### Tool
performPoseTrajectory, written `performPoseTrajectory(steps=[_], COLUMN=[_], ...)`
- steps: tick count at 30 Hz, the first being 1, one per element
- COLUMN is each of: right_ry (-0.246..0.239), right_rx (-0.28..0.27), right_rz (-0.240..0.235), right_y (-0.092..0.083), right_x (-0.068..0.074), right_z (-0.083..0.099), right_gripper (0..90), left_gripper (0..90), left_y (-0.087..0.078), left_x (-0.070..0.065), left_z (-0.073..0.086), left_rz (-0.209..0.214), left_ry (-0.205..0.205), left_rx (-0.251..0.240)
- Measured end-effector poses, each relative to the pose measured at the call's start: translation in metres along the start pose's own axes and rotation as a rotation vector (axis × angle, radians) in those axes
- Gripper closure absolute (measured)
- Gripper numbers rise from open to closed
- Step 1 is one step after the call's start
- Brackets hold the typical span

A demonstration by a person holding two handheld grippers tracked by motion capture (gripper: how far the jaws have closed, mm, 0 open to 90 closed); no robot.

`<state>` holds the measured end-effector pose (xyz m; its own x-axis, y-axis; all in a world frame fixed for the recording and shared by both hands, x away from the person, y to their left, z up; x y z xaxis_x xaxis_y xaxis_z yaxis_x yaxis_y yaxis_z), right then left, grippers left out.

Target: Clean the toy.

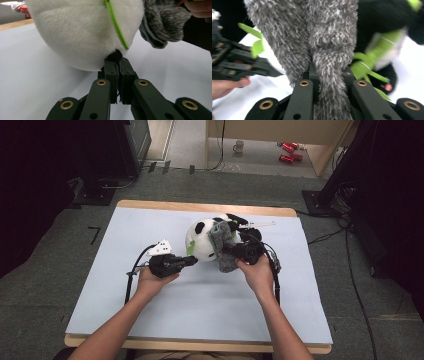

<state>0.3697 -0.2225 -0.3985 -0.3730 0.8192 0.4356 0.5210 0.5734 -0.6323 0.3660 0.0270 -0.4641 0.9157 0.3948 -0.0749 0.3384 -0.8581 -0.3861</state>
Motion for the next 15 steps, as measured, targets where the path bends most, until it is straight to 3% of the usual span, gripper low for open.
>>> performPoseTrajectory(steps=[4, 7, 10, 15], right_ry=[0.033, 0.046, 0.02, -0.042], right_rx=[0.006, -0.014, -0.052, -0.093], right_rz=[0.043, 0.035, 0.011, -0.065], right_y=[-0.004, -0.011, -0.022, -0.031], right_x=[-0.013, -0.014, -0.001, 0.038], right_z=[0.001, -0.002, -0.009, -0.02], right_gripper=[78.7, 78.7, 78.7, 78.7], left_gripper=[88.1, 88.1, 88.1, 88.0], left_y=[0.001, 0.001, 0.002, 0.004], left_x=[-0.001, -0.002, -0.004, -0.008], left_z=[0.0, -0.002, -0.003, -0.005], left_rz=[0.006, 0.01, 0.011, 0.01], left_ry=[0.009, 0.018, 0.025, 0.033], left_rx=[-0.003, -0.005, -0.005, -0.006])
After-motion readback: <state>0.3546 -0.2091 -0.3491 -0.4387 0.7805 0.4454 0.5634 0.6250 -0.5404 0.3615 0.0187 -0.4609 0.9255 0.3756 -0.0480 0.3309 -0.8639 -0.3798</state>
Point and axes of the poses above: each handheld gripper's, and its own axes: y roughly forward along the jaws, z roughly out of its underside, x roughly to its left, the point moved 3 cm from there along y, roughly forward along the jaws, and after that the axes turned 8 degrees about y, right-handed, at the moved point
